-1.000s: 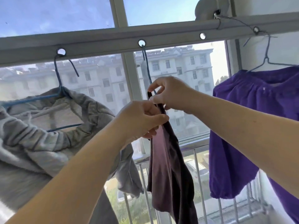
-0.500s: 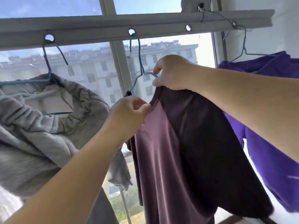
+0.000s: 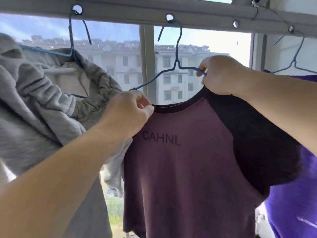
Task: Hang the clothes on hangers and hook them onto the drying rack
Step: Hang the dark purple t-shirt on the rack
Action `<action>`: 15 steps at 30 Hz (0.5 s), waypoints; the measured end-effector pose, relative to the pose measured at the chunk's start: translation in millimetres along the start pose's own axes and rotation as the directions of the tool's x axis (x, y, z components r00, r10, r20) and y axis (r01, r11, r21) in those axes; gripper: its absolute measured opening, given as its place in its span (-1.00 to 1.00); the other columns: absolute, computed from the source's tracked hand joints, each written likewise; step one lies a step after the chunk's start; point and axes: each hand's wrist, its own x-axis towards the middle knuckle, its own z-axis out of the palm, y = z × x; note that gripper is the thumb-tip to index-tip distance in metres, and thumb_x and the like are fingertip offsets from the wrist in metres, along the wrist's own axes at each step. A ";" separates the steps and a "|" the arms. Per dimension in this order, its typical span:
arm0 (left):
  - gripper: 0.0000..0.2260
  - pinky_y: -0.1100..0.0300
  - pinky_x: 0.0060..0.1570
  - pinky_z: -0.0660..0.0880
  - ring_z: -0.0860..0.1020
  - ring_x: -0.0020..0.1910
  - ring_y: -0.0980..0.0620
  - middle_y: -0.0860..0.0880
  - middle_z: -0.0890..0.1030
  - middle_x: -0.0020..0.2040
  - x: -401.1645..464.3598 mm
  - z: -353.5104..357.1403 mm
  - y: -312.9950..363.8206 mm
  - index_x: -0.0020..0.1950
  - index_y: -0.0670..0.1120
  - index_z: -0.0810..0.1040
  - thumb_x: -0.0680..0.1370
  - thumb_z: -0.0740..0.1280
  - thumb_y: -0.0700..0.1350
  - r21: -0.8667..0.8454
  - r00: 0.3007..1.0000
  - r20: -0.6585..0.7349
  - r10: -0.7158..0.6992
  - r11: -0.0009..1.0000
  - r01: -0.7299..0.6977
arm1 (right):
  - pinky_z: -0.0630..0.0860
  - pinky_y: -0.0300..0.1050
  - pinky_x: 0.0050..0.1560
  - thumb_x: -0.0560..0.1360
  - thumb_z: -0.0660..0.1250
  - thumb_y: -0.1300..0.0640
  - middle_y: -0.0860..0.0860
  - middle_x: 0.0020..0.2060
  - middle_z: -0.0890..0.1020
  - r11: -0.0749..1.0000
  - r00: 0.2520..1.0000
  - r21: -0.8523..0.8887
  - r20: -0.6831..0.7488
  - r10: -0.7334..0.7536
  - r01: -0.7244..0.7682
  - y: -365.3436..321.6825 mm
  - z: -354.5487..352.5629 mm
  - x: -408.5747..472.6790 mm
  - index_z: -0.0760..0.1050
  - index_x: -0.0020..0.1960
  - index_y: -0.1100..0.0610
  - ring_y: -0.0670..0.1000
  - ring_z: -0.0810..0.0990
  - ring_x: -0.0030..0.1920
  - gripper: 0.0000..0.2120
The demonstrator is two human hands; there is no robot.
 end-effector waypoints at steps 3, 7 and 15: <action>-0.92 0.25 -0.07 0.33 0.49 0.01 0.03 -0.01 0.54 0.00 5.0 -2.9 -4.4 -0.06 -0.02 0.56 0.48 0.34 -0.06 0.123 0.995 -0.027 0.094 0.988 -0.090 | 0.32 -0.11 -0.06 0.53 0.14 0.31 0.17 0.08 0.54 1.000 0.999 0.021 -0.043 -0.014 0.015 -0.2 0.9 -6.8 0.48 0.17 0.23 0.08 0.40 -0.05 -0.74; -0.85 0.25 0.00 0.23 0.40 0.15 0.03 0.00 0.42 0.16 13.6 -16.7 -2.0 0.05 -0.03 0.54 0.49 0.33 -0.09 0.274 0.968 -0.055 0.244 0.936 -0.220 | 0.32 -0.12 -0.04 0.54 0.18 0.22 0.14 0.09 0.55 1.000 0.999 0.010 -0.039 -0.004 0.004 -1.3 -0.2 -6.8 0.48 0.17 0.19 0.08 0.43 -0.01 -0.76; -0.85 0.03 0.39 0.03 0.35 0.25 -0.12 -0.06 0.46 0.17 32.0 -77.4 -6.7 0.05 -0.05 0.56 0.49 0.32 -0.15 0.573 0.814 -0.189 0.550 0.735 -0.363 | 0.38 -0.10 0.00 0.55 0.19 0.10 0.11 0.10 0.58 0.995 0.985 0.029 -0.141 0.094 -0.091 -30.7 6.7 6.5 0.49 0.18 0.17 0.12 0.51 0.09 -0.73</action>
